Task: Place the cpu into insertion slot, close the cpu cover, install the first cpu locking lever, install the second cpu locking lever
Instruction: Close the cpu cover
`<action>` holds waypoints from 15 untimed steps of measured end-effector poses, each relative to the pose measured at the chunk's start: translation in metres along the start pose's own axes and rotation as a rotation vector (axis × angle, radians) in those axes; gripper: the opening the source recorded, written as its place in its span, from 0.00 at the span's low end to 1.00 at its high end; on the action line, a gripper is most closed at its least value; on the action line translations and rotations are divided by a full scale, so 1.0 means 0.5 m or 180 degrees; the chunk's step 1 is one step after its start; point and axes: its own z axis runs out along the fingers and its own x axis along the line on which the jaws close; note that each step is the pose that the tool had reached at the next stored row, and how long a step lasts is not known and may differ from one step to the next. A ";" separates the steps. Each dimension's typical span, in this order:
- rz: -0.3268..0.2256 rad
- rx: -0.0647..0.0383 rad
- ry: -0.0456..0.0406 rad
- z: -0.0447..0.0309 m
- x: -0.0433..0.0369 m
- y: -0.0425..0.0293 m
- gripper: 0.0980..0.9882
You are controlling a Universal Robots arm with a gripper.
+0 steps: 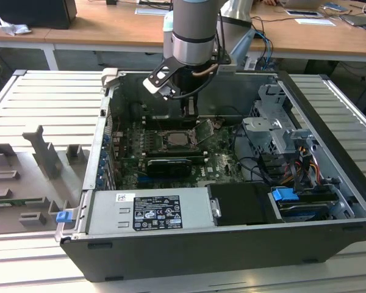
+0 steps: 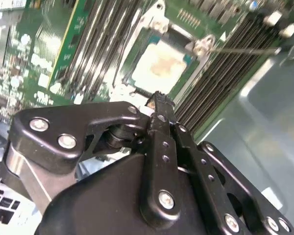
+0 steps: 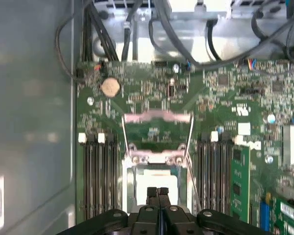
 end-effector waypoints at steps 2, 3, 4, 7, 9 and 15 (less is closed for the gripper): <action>-0.0007 0.0002 0.0000 0.000 0.000 0.009 0.01; -0.0012 0.0002 0.0000 -0.002 0.001 0.010 0.01; -0.0014 0.0002 0.0001 -0.006 0.001 0.010 0.01; -0.0020 0.0003 0.0000 -0.021 0.002 0.010 0.01; -0.0022 0.0003 0.0000 -0.024 0.002 0.010 0.01; -0.0024 0.0003 0.0001 -0.023 0.002 0.021 0.01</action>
